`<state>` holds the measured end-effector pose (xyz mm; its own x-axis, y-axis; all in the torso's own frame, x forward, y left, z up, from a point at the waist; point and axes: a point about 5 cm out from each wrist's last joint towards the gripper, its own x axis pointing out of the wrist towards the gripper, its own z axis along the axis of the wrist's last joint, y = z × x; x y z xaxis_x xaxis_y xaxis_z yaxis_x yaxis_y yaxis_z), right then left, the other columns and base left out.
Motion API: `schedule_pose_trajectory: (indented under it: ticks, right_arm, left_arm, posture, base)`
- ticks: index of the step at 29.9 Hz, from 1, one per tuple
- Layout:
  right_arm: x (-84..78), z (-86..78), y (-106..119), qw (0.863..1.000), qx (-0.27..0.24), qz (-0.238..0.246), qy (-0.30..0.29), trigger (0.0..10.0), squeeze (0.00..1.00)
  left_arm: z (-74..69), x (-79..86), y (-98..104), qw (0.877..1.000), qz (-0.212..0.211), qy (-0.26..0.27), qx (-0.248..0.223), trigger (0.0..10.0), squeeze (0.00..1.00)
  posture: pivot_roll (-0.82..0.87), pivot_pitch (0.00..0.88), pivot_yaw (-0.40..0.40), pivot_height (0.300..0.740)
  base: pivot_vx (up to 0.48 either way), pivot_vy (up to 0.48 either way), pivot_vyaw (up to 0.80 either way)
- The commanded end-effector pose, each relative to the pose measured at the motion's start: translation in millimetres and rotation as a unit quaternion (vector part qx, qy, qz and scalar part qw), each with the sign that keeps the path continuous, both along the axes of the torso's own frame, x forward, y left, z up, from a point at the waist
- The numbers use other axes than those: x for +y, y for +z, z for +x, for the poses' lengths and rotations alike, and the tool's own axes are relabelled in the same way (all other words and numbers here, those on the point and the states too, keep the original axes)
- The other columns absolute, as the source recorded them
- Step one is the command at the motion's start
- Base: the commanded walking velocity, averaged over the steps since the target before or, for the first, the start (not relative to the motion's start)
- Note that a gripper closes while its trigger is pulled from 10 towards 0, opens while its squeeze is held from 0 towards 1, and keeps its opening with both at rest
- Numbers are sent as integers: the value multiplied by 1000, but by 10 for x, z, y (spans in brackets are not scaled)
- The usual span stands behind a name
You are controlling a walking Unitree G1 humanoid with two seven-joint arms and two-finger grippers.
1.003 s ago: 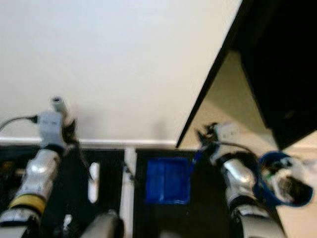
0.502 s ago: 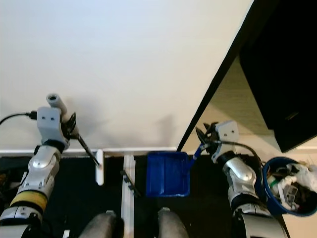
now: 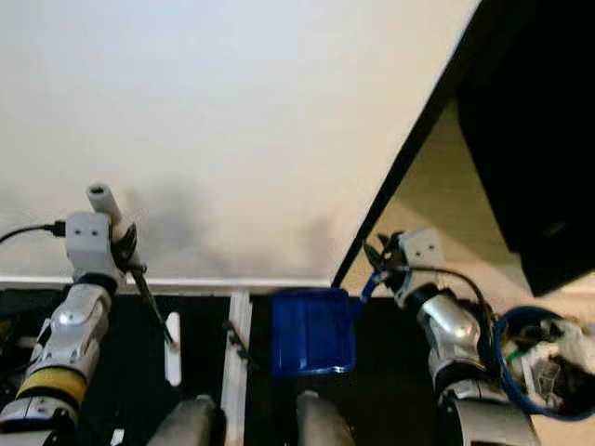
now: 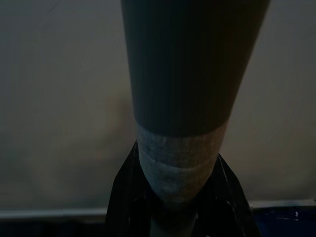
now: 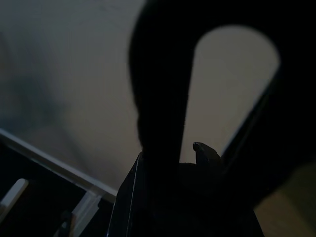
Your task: Sweep floor
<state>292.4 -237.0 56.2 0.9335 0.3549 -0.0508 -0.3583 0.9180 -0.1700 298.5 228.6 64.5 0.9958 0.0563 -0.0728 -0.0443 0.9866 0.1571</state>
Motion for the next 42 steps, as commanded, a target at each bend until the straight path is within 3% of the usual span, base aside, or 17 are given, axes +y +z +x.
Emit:
schedule_pose_trajectory:
  ticks: [1, 6, 15, 23, 30, 38, 42]
  right_arm:
    - [20, 16, -9, 1000, 5, 20, -8, 10000, 0]
    - [135, 5, -75, 999, 26, 36, 20, 10000, 0]
    - [132, 29, -29, 999, 9, 34, 13, 10000, 0]
    - [81, 271, 281, 999, -35, 23, -1, 10000, 0]
    - [3, 456, 650, 995, -91, 28, 4, 10000, 0]
    - [212, 444, 549, 995, -76, 32, 47, 10000, 0]
    - [385, 383, 362, 996, -42, 49, 67, 10000, 0]
  left_arm:
    - [10, 22, 75, 1000, 23, -10, -14, 10000, 0]
    - [-6, 42, 131, 999, 39, -27, -20, 10000, 0]
    - [8, 70, 278, 997, 46, -31, -58, 10000, 0]
    - [161, 104, 564, 992, 66, -43, -101, 10000, 0]
    - [233, 111, 714, 990, 64, -46, -121, 10000, 0]
    - [248, 32, 676, 990, 58, -60, -117, 10000, 0]
    - [264, -36, 644, 990, 51, -70, -111, 10000, 0]
  posture:
    - [108, 127, -62, 740]
    - [106, 214, -79, 740]
    - [105, 315, -89, 740]
    - [119, 394, -91, 740]
    - [112, 385, -92, 740]
    - [108, 378, -90, 740]
    - [111, 376, -94, 740]
  base:
    - [0, 0, 0]
    - [0, 0, 0]
    - [0, 0, 0]
    - [0, 0, 0]
    - [0, 0, 0]
    - [0, 0, 0]
    - [0, 0, 0]
